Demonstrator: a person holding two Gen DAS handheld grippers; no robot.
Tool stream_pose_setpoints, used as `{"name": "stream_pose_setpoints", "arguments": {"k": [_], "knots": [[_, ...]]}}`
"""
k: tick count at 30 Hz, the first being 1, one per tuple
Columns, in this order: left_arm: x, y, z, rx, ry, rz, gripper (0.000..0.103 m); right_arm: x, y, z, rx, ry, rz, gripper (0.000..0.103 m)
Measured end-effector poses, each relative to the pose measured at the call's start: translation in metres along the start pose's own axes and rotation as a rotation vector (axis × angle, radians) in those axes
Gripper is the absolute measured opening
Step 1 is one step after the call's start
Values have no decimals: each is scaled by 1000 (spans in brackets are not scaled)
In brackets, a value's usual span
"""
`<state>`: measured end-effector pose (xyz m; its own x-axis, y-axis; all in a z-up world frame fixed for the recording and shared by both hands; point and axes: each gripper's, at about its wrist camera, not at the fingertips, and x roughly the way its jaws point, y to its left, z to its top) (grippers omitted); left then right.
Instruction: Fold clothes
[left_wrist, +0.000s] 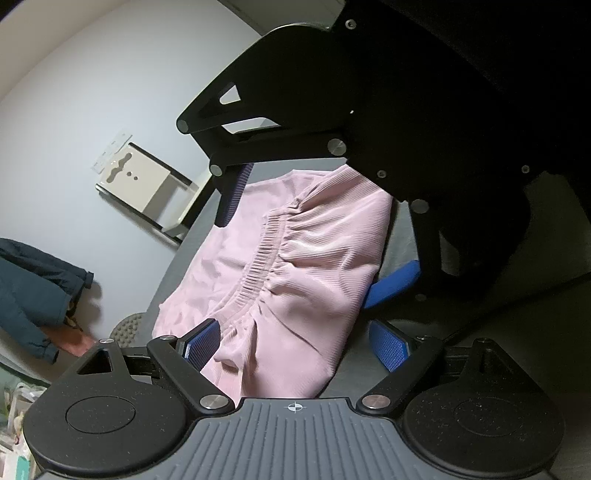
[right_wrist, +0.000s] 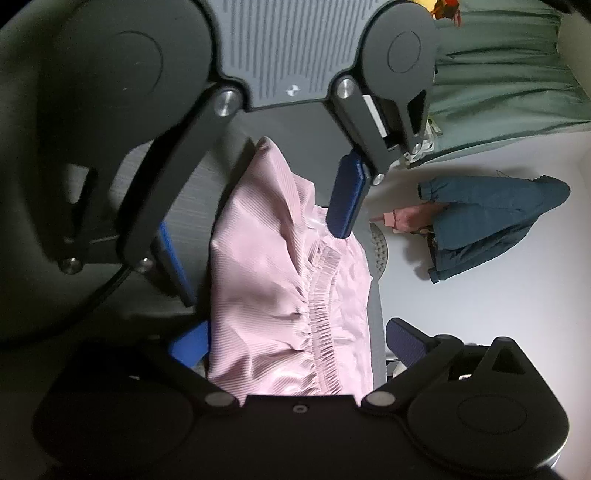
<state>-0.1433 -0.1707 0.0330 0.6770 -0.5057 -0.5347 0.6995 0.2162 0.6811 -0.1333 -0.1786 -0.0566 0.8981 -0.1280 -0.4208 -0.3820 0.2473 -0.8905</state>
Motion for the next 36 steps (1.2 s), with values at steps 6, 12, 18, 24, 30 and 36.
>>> {"name": "stream_pose_setpoints", "arguments": {"k": [6,12,18,24,30,36], "knots": [[1,-1,-1,9,6,-3,88,-3,3,1,-18,-9,5,95],[0,1,-2,1,8,-2,88,-6,4,3,-36,0,35,90],[-2,6,-1,-13,-1,5,88,2,-2,5,-10,8,49,90],[-2,5,1,-15,-12,-10,88,2,1,7,4,2,42,88],[-4,4,0,-4,-3,-22,88,1,6,7,-31,-17,17,84],[-12,17,-10,-43,9,-5,88,1,9,7,-53,-5,36,58]]}}
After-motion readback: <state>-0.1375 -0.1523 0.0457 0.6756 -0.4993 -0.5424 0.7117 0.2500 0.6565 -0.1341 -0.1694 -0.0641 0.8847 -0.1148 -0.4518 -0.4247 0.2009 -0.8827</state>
